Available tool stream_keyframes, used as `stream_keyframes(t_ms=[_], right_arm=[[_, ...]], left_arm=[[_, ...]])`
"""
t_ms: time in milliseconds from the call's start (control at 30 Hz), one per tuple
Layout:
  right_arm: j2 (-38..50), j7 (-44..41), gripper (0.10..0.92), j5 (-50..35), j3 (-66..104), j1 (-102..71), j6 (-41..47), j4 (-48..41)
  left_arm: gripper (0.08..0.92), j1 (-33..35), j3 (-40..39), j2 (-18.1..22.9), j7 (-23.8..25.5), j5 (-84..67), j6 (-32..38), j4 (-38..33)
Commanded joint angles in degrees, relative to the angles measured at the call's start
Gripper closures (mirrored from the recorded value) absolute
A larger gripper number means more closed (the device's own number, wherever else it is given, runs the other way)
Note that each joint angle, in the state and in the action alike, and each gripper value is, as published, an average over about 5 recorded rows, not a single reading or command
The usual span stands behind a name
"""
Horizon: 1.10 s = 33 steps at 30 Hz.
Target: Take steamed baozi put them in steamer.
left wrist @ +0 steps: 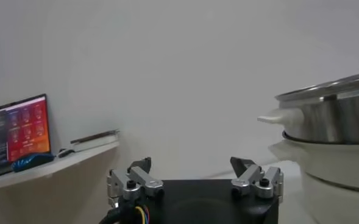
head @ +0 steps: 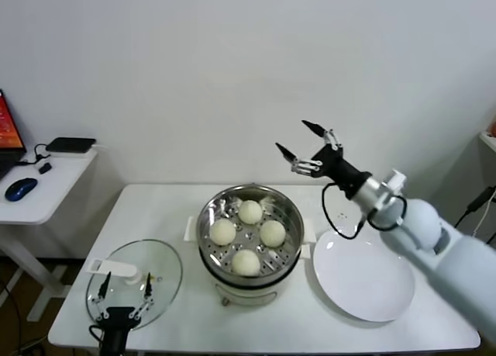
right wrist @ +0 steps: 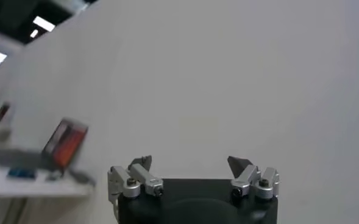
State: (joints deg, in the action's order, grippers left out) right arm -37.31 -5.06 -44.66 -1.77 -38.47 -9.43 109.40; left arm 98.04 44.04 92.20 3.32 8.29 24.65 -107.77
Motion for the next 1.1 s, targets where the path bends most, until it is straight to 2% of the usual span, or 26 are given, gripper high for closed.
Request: stream_keyframes(t_ms=[33,367,667,1100], right_arm=[[-22.0,-5.7,0.203,9.3,34.3,-65.6,-21.0,-2.2],[-26.0,-6.0,0.203,10.3,32.0,-72.2,-26.3,-2.9],[-29.1,1.7,0.203,13.3,31.7,-72.1,-23.8,-2.0],[-29.3,2.9,0.203,14.5,31.2,-70.5,-22.0,-2.4]], left_arm=[[0.177,0.2,0.0,2.8,-0.1,0.2,0.4,0.7],[0.177,0.5,-0.1,2.8,-0.2,0.1,0.7,0.6],[0.177,0.8,-0.2,2.8,-0.3,0.1,0.8,0.1],[0.177,1.1,-0.4,2.8,-0.1,0.5,1.0,0.2]])
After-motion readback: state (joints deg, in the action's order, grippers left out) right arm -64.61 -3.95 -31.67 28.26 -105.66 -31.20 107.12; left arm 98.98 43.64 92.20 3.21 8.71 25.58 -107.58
